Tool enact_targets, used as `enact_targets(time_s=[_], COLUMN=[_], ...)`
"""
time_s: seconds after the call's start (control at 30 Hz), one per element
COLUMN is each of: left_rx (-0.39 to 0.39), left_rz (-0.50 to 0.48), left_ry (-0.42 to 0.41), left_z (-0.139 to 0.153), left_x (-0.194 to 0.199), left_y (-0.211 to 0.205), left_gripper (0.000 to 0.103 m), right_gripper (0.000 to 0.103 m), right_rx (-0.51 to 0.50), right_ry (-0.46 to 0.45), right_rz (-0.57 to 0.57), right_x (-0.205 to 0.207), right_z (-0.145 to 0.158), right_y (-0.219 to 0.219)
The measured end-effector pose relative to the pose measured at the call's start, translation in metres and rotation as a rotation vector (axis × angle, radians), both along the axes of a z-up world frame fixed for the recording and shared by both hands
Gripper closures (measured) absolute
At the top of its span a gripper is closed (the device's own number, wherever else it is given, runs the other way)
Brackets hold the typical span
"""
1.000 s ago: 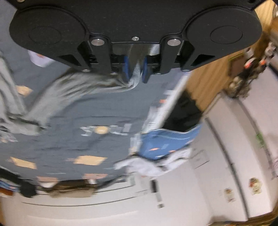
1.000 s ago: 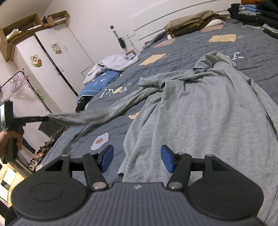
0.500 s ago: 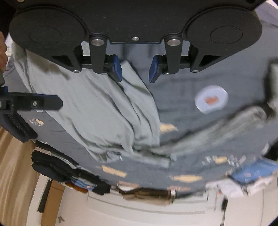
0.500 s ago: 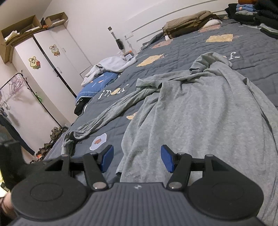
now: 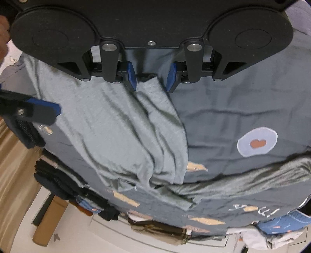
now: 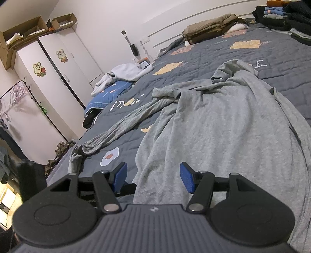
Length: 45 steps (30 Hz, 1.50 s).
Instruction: Fold clothes
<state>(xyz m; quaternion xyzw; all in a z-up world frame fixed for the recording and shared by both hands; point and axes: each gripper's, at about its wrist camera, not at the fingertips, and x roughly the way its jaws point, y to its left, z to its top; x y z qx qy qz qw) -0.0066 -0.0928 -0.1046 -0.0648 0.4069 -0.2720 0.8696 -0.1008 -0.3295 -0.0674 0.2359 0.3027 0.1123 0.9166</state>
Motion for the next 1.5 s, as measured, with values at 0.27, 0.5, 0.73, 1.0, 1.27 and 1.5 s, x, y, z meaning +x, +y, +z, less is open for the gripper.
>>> enact_targets(time_s=[0.27, 0.5, 0.73, 1.0, 1.27, 1.5], left_rx=[-0.072, -0.083, -0.073, -0.126, -0.15, -0.091], left_rz=[0.025, 0.053, 0.057, 0.092, 0.152, 0.222], left_ry=[0.056, 0.081, 0.073, 0.044, 0.001, 0.0], left_z=[-0.006, -0.011, -0.011, 0.01, 0.047, 0.06], left_x=[0.011, 0.016, 0.017, 0.007, -0.007, -0.024], left_y=[0.0, -0.003, -0.003, 0.017, 0.075, 0.135], left_gripper=[0.068, 0.07, 0.094, 0.097, 0.097, 0.098], right_gripper=[0.044, 0.028, 0.021, 0.02, 0.02, 0.02], right_rx=[0.011, 0.027, 0.039, 0.05, 0.052, 0.045], right_ry=[-0.014, -0.017, -0.014, -0.012, -0.018, -0.022], right_rz=[0.002, -0.02, -0.04, -0.042, -0.03, -0.015], right_x=[-0.003, -0.007, -0.009, -0.008, -0.008, -0.008], right_z=[0.002, -0.001, -0.002, -0.002, 0.002, 0.006], right_y=[-0.003, -0.009, -0.016, -0.02, -0.017, -0.013])
